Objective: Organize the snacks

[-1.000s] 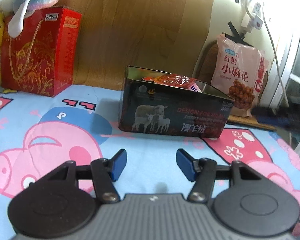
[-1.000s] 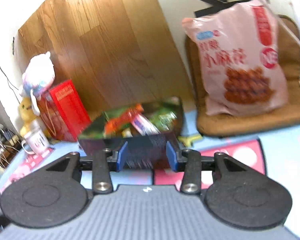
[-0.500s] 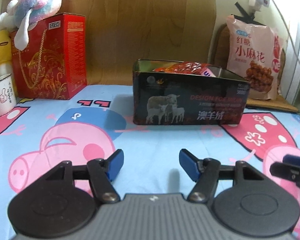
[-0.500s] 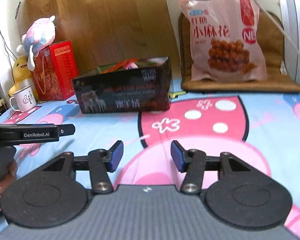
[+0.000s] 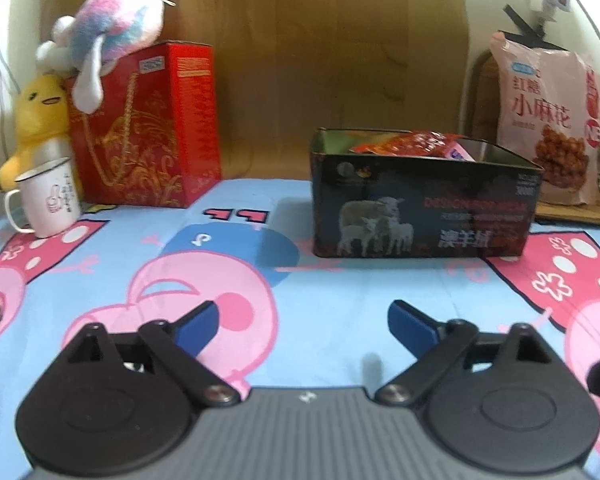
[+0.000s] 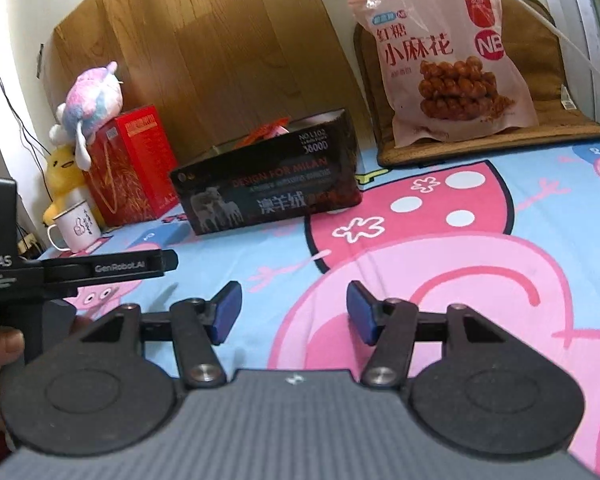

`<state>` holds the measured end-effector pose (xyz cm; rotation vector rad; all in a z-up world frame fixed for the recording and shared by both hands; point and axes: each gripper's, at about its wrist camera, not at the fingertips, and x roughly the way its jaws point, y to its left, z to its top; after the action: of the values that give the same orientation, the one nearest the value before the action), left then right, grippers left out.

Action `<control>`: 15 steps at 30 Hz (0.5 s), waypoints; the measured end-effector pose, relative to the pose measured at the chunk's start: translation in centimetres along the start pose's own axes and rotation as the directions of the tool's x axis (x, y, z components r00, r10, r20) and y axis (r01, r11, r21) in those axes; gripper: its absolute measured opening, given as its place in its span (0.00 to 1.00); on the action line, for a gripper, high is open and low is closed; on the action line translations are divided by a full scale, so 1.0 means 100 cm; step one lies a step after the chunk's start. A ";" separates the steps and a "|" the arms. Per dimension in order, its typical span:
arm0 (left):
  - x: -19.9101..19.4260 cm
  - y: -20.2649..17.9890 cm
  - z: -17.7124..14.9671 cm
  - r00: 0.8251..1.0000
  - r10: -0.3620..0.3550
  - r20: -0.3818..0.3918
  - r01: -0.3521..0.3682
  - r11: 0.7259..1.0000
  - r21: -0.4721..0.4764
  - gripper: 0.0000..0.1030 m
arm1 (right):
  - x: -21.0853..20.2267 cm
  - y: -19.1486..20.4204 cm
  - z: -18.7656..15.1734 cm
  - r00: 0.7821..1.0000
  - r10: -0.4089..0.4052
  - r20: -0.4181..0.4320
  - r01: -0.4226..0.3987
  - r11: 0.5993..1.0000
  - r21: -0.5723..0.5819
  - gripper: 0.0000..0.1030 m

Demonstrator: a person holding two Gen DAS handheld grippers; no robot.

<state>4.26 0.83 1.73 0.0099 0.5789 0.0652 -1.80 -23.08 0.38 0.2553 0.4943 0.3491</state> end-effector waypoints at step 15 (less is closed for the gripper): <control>-0.012 0.002 -0.005 0.999 0.020 0.041 -0.021 1.000 0.001 1.00 | -0.010 -0.003 -0.005 0.998 0.023 0.065 -0.027 0.998 0.056 0.68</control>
<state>2.96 0.90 1.99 0.0186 0.5379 0.0843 -2.81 -23.66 0.32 0.3270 0.4380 0.3501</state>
